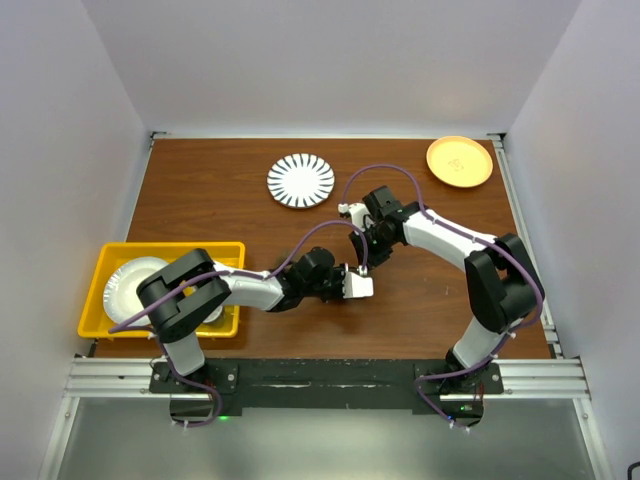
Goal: Fold the napkin into a case and place the utensils inside
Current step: Stuff the top corner of the smaller-rectangle-folded napkin at the center of the board.
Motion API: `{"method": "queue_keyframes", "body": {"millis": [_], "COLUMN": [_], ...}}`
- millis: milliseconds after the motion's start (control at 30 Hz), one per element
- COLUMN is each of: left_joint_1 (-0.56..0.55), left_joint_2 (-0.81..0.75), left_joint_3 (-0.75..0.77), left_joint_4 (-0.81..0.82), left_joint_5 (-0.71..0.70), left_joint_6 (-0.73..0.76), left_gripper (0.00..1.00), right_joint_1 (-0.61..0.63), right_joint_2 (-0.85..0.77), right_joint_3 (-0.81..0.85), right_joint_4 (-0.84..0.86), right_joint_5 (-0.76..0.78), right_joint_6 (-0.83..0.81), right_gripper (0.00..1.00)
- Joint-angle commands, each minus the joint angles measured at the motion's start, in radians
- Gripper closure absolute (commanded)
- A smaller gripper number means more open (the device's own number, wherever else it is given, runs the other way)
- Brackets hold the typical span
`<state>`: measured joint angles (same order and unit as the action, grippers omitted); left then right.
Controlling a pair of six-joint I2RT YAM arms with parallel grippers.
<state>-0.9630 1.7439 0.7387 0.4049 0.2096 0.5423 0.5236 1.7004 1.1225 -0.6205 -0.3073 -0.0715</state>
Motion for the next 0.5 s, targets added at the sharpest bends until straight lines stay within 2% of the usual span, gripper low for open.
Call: {"method": "queue_keyframes", "body": {"millis": [0,467], "left_joint_1": [-0.002,-0.002], "left_joint_2": [0.022,0.02], "left_joint_3": [0.024,0.027], "left_joint_4": [-0.011,-0.018], "left_joint_5": [0.004,0.002], "left_joint_6": [-0.002,0.002], "left_gripper": [1.0,1.0], "right_joint_1": [0.021,0.065], "right_joint_2": [-0.05,-0.002], "right_joint_3": [0.043,0.0], "right_joint_4": [0.002,0.033], "right_joint_5": [-0.021,0.048], "right_joint_6": [-0.013,-0.036], "right_gripper": [1.0,1.0]}}
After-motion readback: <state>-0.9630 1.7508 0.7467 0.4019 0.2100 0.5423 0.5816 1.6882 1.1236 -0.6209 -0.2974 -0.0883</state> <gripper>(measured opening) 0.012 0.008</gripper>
